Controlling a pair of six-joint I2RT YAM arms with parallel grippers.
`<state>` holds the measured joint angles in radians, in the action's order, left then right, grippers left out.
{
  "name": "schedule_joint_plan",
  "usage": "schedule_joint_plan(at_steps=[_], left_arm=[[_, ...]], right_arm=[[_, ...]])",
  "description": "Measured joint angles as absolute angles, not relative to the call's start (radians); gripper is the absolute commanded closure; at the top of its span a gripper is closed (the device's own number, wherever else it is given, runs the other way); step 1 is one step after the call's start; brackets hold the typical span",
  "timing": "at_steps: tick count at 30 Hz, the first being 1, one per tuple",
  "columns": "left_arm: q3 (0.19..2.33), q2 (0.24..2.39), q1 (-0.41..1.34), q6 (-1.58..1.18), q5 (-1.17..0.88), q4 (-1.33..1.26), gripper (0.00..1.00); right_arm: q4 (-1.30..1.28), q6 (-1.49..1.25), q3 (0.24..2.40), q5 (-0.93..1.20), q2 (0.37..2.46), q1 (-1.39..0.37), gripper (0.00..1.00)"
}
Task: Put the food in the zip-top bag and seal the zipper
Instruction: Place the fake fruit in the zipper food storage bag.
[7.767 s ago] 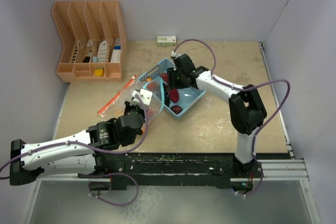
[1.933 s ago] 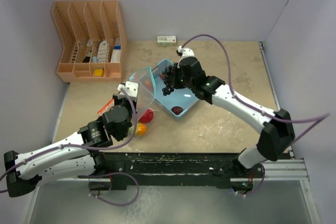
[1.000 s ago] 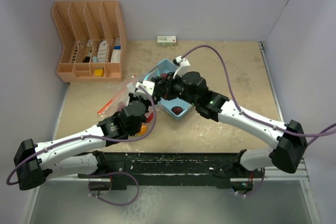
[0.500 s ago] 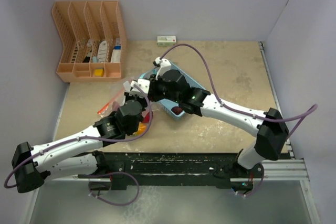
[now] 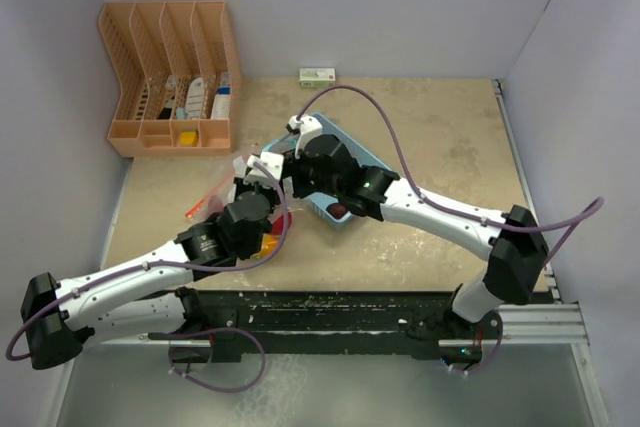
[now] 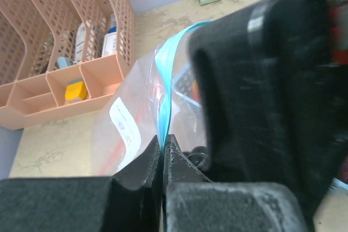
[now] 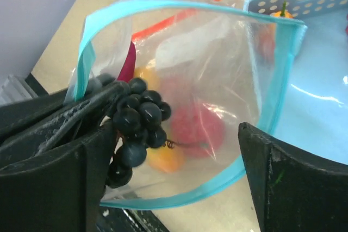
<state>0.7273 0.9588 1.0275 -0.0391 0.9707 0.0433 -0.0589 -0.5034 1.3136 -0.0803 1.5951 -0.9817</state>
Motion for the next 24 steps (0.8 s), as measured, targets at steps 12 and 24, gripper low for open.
schedule_joint_plan(at_steps=[12, 24], left_arm=[[0.738, 0.948, 1.032, -0.065, 0.930, -0.018, 1.00], [0.737, 0.920, 1.029, -0.062, 0.919, 0.002, 1.00]], right_arm=[[-0.138, -0.481, 1.259, -0.150, 1.290, -1.007, 0.00], [-0.255, -0.545, 1.286, -0.358, 1.366, -1.002, 0.01]])
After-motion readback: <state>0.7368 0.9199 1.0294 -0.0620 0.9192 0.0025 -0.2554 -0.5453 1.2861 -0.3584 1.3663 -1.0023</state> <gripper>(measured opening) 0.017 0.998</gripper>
